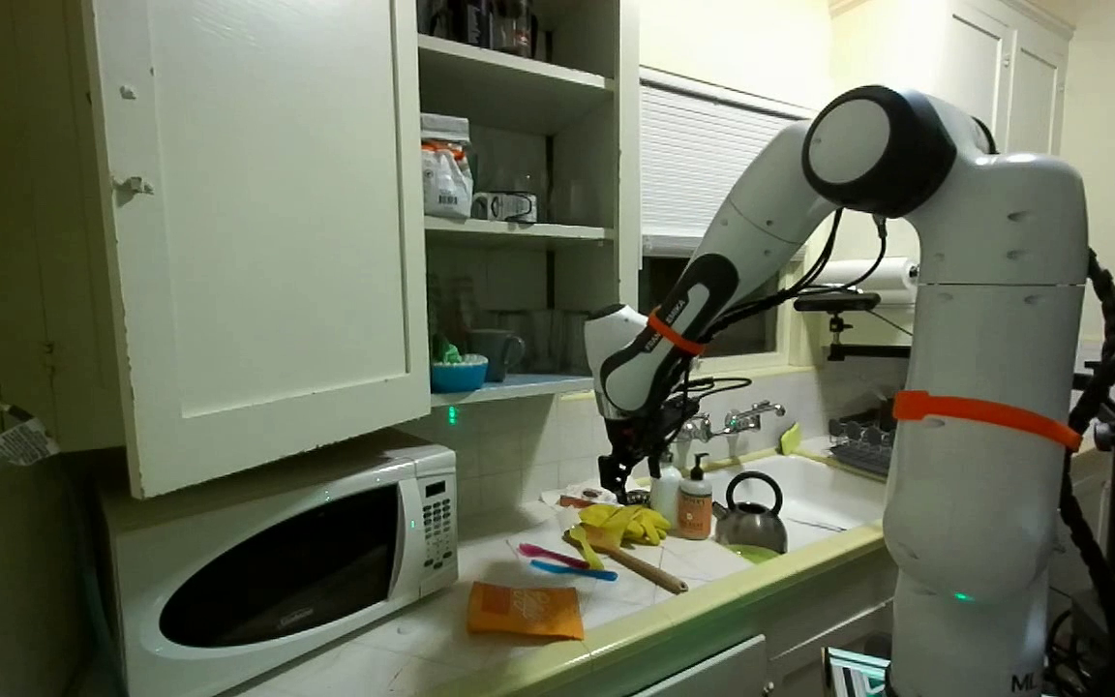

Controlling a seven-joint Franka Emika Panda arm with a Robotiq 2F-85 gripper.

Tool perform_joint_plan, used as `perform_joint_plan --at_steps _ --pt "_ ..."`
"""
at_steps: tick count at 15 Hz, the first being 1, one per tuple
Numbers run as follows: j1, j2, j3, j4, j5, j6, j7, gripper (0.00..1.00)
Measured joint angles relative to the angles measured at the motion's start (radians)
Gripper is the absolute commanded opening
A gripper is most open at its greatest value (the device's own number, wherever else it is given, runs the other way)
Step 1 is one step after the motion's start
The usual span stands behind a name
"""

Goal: Put the wooden spoon in the bottom compartment of the top cabinet

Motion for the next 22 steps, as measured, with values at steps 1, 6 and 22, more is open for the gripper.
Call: perform_joint_plan --at_steps 1,6,22 --pt "0.0 0.015 0.0 0.012 0.0 0.0 0.006 1.0" --pt "0.011 0.025 -0.026 0.02 0.037 0.033 0.054 1.0" --pt "-0.045 0.322 -0.048 0.069 0.562 0.293 -0.422 1.0"
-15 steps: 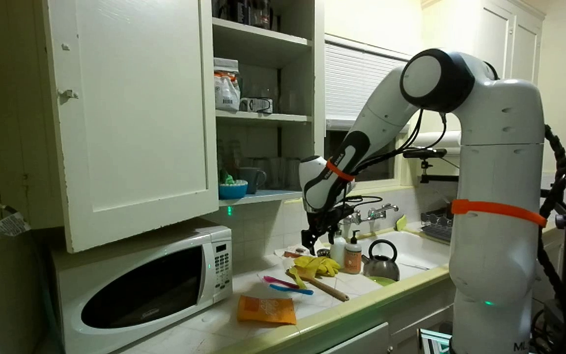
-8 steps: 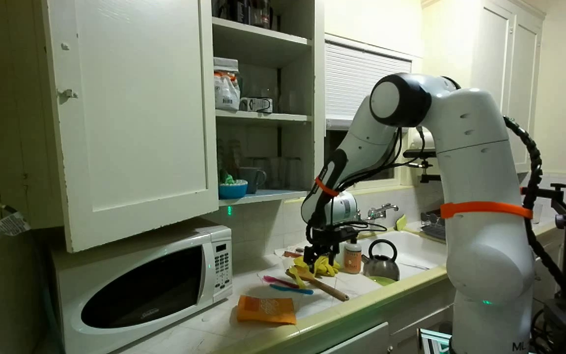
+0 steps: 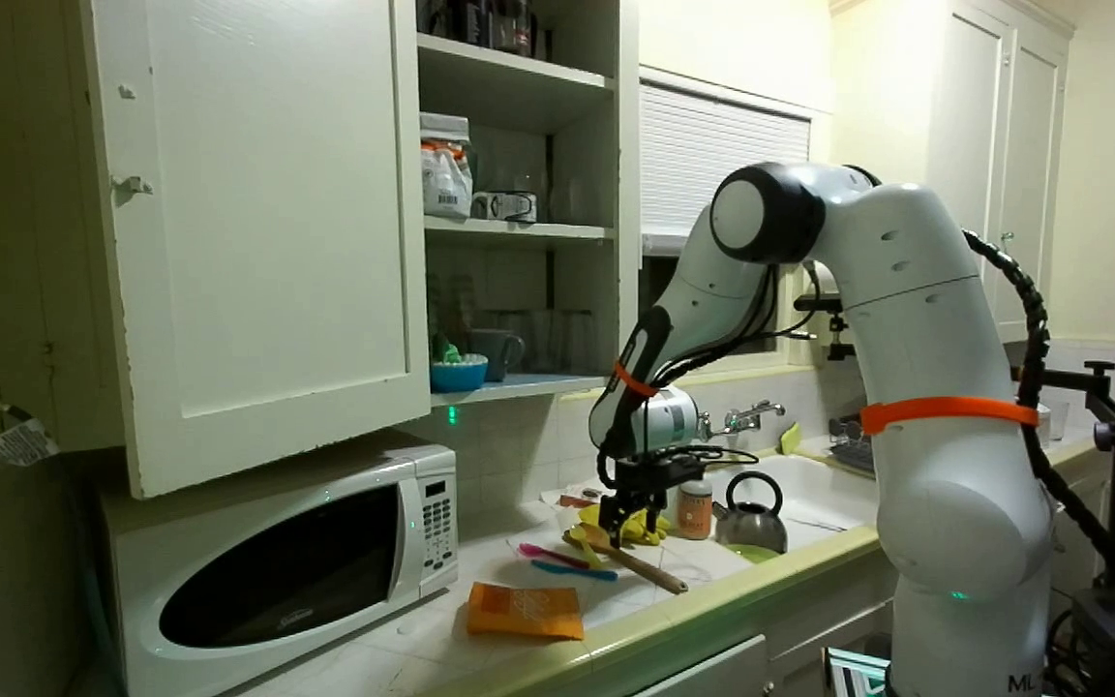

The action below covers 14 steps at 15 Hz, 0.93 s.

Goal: Put the wooden spoon in the bottom compartment of the top cabinet

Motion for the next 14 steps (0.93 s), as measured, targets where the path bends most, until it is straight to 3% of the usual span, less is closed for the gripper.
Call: perform_joint_plan --at_steps 7,9,11,12,13,14 --pt "-0.016 0.086 0.001 0.068 0.0 0.053 0.0 1.0" --pt "-0.03 0.132 0.011 0.105 0.002 0.052 0.0 0.95" --pt "-0.045 0.177 0.025 0.141 0.002 0.05 0.0 0.85" --pt "-0.051 0.198 0.033 0.157 0.002 0.047 0.0 0.72" --pt "-0.056 0.217 0.042 0.173 0.002 0.04 0.0 0.68" --pt "-0.061 0.235 0.05 0.189 0.002 0.032 0.0 0.57"
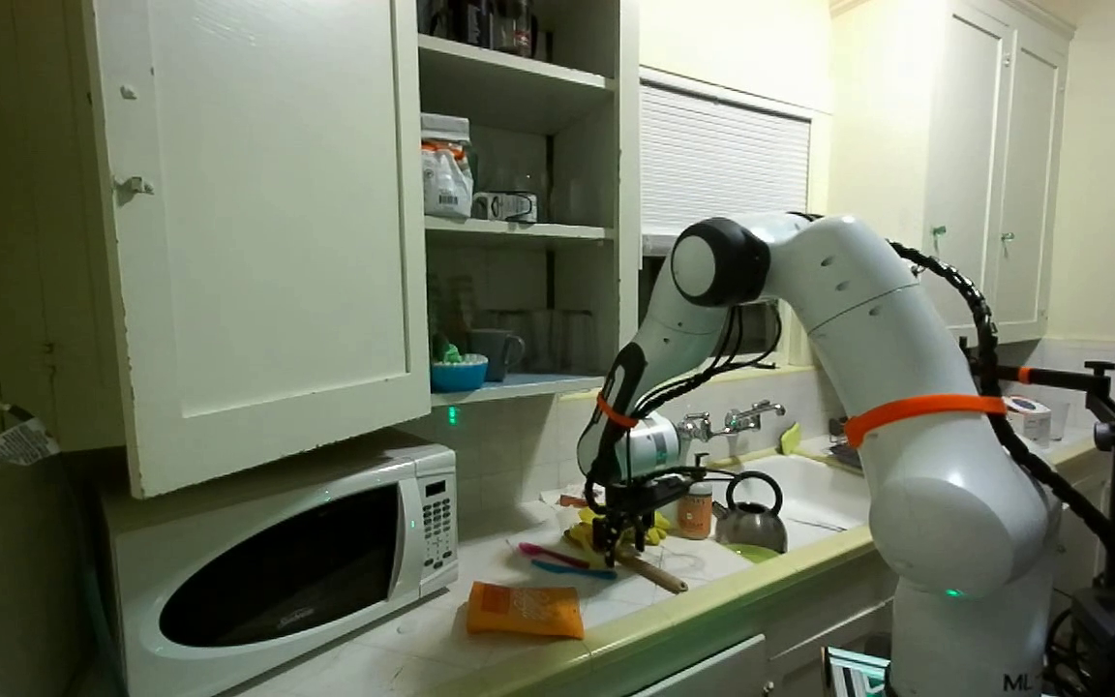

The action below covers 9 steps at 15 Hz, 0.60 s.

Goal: Put the wooden spoon in the bottom compartment of the top cabinet

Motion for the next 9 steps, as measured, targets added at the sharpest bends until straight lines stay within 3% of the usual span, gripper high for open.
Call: perform_joint_plan --at_steps 7,9 --pt "-0.021 0.021 0.014 0.061 0.001 -0.07 0.001 0.03" --pt "-0.02 0.019 0.013 0.063 0.001 -0.076 0.005 0.06"
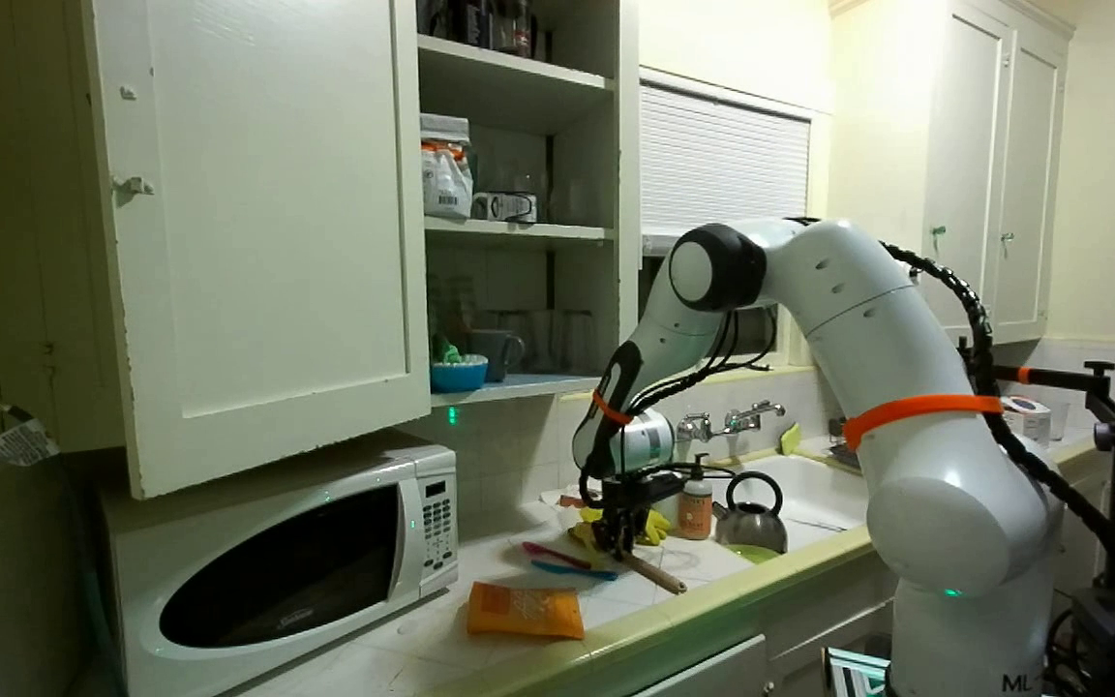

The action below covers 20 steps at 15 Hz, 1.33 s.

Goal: Put the wooden spoon in the bottom compartment of the top cabinet

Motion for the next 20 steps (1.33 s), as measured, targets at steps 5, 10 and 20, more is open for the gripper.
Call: perform_joint_plan --at_steps 5,10,20 --pt "0.009 -0.007 -0.003 -0.009 0.0 -0.003 0.004 0.06" --pt "0.03 -0.127 0.002 -0.135 -0.008 0.014 -0.065 0.06" --pt "0.088 -0.406 -0.13 -0.457 -0.212 0.344 -0.096 0.06"
